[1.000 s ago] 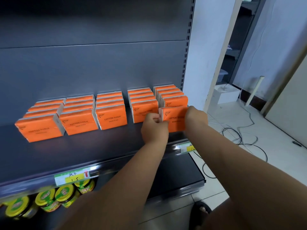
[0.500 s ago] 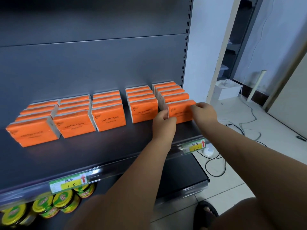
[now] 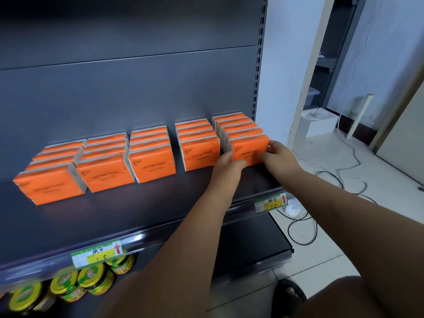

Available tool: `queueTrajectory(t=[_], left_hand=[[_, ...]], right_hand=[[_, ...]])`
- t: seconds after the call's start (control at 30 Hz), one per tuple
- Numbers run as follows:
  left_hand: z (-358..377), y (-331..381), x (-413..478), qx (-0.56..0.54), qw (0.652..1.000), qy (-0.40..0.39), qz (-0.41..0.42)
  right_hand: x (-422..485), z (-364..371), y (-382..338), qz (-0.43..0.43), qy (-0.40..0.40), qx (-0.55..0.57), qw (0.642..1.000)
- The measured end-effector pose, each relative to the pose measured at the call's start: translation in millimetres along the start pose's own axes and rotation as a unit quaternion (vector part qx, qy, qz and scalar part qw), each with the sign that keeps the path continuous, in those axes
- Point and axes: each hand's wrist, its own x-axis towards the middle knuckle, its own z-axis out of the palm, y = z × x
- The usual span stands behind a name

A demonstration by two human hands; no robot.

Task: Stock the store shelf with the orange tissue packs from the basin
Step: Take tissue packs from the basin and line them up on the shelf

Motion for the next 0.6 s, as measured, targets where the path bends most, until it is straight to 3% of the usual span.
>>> queueTrajectory(t=[0.1,0.2,0.4,0.6], left_hand=[[2.0,-4.6,-2.8,0.112,0.993,-0.018,0.041],[-1.7,-8.5,-3.3,0.199,0.977,0.014,0.078],[-17.4,-3.0,-11.1,0.342,0.923,0.073,0.162],[-56.9,5.5,-51.6,0.525,0.809,0.168,0.204]], right_hand=[[-3.7,-2.6,-1.4,-0.005,-0.013,-0.040,0.999],[-13.0,-5.9,-5.8,-0.017,-0.028,-0.135,0.990],[-34.1,0.0,-18.5,-0.115,-0.043,-0.236,0.964],[-64.1,24.3,-33.7,-0.226,-0.069,-0.222,0.946]])
